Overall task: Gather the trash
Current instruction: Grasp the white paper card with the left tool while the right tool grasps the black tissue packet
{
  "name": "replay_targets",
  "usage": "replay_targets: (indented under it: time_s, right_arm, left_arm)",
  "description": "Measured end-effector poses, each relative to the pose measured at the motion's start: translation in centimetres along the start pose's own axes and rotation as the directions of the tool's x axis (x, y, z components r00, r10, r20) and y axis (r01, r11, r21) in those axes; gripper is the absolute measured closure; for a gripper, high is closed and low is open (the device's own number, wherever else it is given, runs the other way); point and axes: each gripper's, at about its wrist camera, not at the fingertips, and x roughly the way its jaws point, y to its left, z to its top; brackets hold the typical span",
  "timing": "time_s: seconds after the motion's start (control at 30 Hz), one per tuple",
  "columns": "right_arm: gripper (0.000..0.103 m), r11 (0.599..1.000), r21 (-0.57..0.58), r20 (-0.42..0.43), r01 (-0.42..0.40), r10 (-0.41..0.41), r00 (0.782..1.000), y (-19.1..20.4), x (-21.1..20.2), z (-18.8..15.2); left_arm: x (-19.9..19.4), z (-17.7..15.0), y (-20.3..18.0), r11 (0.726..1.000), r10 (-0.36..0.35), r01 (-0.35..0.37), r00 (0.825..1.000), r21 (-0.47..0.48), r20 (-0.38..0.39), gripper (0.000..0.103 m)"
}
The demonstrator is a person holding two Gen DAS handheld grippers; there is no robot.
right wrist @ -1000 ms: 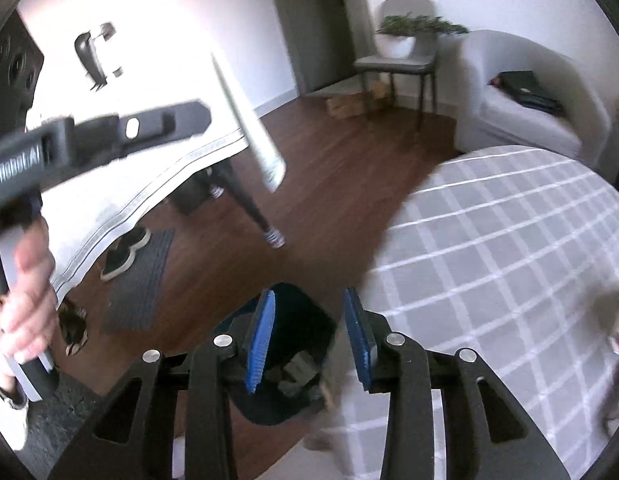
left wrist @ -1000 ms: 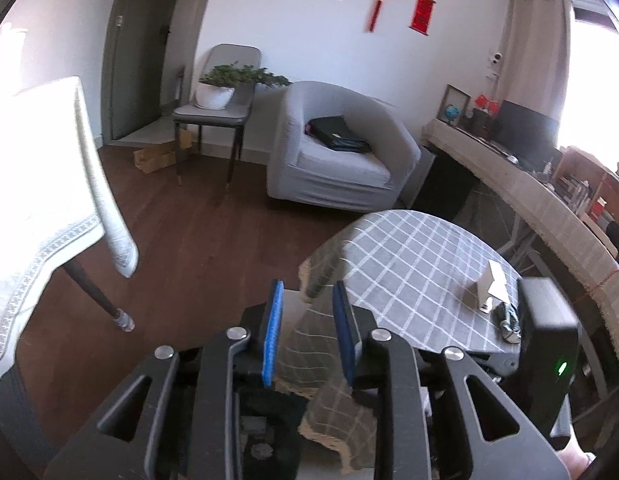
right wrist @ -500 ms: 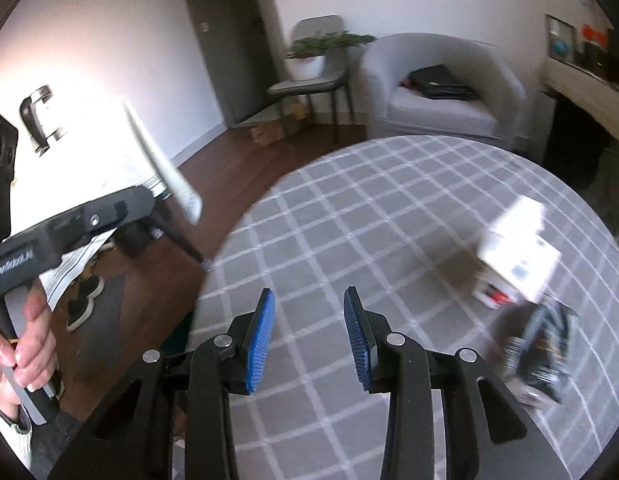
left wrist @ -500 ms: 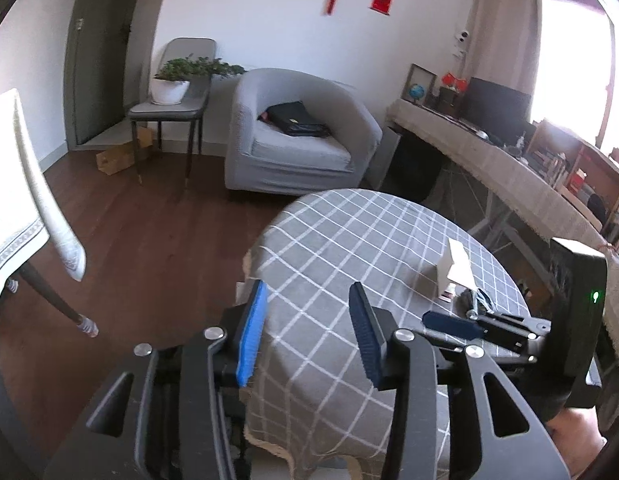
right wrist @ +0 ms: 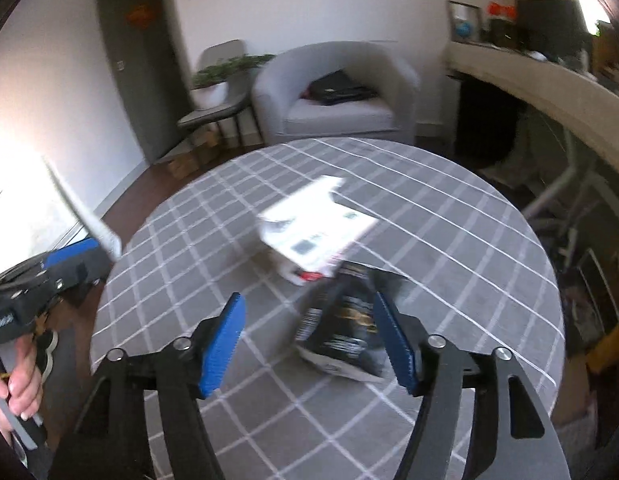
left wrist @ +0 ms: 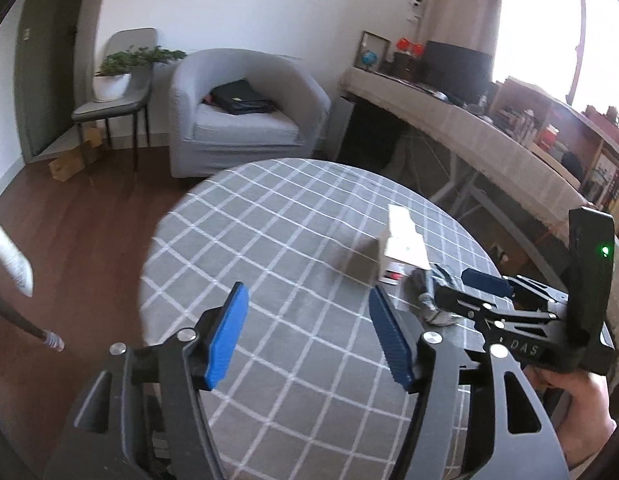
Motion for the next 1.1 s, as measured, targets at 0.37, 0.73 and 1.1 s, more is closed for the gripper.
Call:
replay_targets:
  time_s: [0.37,0.73,1.1]
  right_arm:
    - [0.028,0.991,0.070,-0.028,0.118,-0.116,0.993,-1.7,1.2,-0.6]
    - [0.028,0.989,0.086,-0.092,0.124,-0.116,0.989,-1.8,3.6,-0.9]
    - [0.042,0.985,0.080,-0.063,0.153,-0.148,0.987,-2.2,3.8,-0.5]
  left_arm:
    - [5.3,1.6,-3.8,0.994,-0.087,0.091,0.993,0.057,-0.077,0.033]
    - [9.7,2.8,-5.5,0.988,-0.139,0.144,0.985,0.049,-0.098,0.037]
    - [12.4,3.6,-5.8,0.988,-0.145,0.150,0.983,0.037,-0.110,0.055]
